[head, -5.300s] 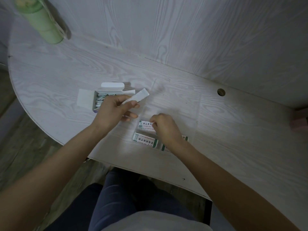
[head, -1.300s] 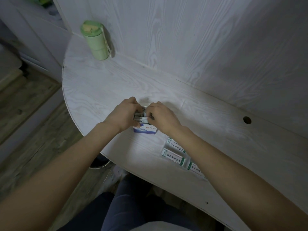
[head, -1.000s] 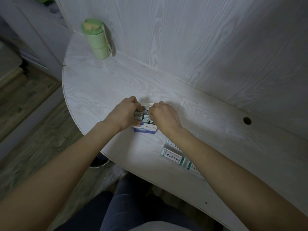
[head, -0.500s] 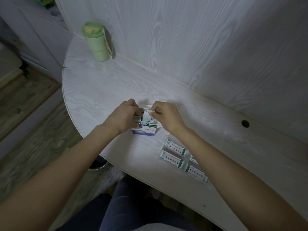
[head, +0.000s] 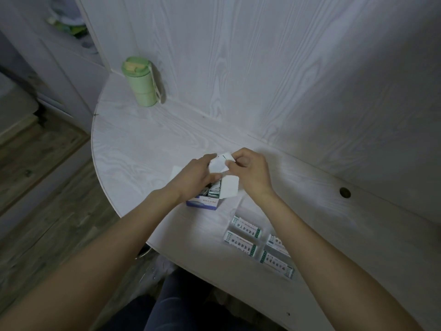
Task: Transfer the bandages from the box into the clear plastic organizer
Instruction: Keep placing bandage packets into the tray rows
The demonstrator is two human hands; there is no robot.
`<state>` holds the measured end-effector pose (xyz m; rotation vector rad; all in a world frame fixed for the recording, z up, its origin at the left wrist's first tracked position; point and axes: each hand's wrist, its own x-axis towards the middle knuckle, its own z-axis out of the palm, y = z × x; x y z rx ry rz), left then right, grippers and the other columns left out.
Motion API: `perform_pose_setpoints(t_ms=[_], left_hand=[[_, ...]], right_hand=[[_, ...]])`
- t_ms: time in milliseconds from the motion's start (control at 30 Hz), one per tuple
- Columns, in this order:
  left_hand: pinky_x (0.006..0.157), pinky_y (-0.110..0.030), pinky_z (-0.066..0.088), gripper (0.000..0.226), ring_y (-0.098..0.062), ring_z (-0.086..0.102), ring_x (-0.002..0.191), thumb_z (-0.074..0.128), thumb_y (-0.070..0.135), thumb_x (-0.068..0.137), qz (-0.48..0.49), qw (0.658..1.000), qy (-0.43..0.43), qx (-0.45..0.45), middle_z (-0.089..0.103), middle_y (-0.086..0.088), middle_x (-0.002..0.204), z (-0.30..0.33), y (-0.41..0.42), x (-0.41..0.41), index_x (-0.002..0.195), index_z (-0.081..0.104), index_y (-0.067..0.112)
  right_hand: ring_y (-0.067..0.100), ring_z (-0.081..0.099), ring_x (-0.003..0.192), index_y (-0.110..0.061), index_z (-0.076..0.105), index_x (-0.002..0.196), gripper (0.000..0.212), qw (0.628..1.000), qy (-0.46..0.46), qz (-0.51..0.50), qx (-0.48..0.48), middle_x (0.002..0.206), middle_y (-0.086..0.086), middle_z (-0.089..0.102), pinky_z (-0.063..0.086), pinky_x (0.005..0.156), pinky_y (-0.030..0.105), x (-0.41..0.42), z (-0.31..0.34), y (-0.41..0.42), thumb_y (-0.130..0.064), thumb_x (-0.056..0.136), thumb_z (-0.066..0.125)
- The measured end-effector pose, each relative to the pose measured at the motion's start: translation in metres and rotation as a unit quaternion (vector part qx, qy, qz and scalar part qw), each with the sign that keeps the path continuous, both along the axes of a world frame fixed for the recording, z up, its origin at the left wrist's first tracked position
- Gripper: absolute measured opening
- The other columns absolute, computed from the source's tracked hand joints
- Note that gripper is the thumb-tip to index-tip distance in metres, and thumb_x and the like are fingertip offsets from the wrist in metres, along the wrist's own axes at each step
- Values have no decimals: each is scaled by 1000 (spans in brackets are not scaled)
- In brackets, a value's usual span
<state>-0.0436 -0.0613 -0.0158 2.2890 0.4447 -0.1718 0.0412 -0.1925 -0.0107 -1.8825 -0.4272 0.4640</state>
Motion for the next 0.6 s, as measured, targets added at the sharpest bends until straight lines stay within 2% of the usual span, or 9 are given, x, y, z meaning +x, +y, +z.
perform_pose_setpoints(t_ms=[33, 67, 133, 167, 233, 333, 400, 500, 600], left_hand=[[65, -11, 39, 40, -15, 55, 82, 52, 28, 95, -3, 1000, -9, -2, 59, 0, 87, 3, 0, 1, 131, 47, 10], [64, -17, 42, 29, -19, 57, 79, 51, 26, 96, -10, 1000, -19, 3, 60, -1, 83, 7, 0, 3, 120, 53, 8], [70, -32, 45, 20, -26, 60, 81, 50, 21, 97, -35, 999, -31, 18, 63, -6, 84, 15, -2, 5, 109, 56, 7], [71, -33, 45, 17, -26, 60, 81, 48, 18, 97, -48, 998, -35, 19, 63, -5, 84, 21, -4, 6, 108, 56, 9], [65, -26, 45, 10, -22, 61, 77, 48, 17, 97, -63, 997, -42, -16, 63, -1, 80, 29, -10, 7, 103, 56, 13], [54, -17, 41, 13, -11, 53, 57, 50, 18, 97, -65, 981, -40, -179, 63, 6, 69, 40, -18, 6, 87, 58, 16], [55, -19, 40, 19, -8, 49, 54, 51, 17, 97, -64, 965, -36, -250, 63, 2, 68, 42, -21, 5, 81, 60, 14], [57, -18, 42, 20, -9, 51, 55, 52, 20, 96, -62, 959, -27, -275, 65, -6, 71, 44, -30, 4, 81, 64, 12], [53, -14, 43, 15, -5, 54, 52, 53, 16, 95, -33, 953, -24, -300, 68, 0, 69, 42, -41, 6, 84, 63, 14]], right_hand=[[25, 70, 66, -8, 60, 72, 16, 998, 45, -12, 36, 78, 15, 70, 55, 67, 40, 1, 3, -3, 4, 82, 66], [25, 70, 66, -3, 60, 74, 13, 994, 84, -21, 73, 80, 17, 70, 57, 67, 40, 2, 7, -6, 7, 82, 64], [22, 71, 67, -2, 61, 81, 12, 984, 126, -34, 122, 82, 18, 69, 59, 65, 34, 4, 15, -15, 10, 81, 64], [22, 71, 70, -4, 62, 87, 15, 980, 140, -39, 137, 85, 18, 69, 59, 66, 33, 4, 18, -20, 9, 81, 66], [23, 70, 77, -8, 66, 96, 20, 973, 172, -34, 151, 89, 17, 70, 59, 72, 34, 7, 23, -30, 6, 82, 67], [20, 67, 77, -7, 69, 90, 8, 956, 243, -9, 161, 84, 8, 71, 57, 78, 31, 10, 28, -45, -4, 88, 62], [17, 66, 73, -7, 68, 90, 8, 945, 282, -8, 164, 82, 5, 72, 57, 72, 25, 10, 31, -54, -8, 90, 60], [12, 65, 65, -12, 68, 90, 7, 949, 280, -24, 140, 77, 1, 71, 52, 60, 21, 8, 31, -66, -13, 90, 62], [13, 68, 61, -12, 69, 91, 7, 958, 257, -52, 118, 75, 1, 71, 49, 53, 19, 5, 28, -77, -14, 90, 62]])
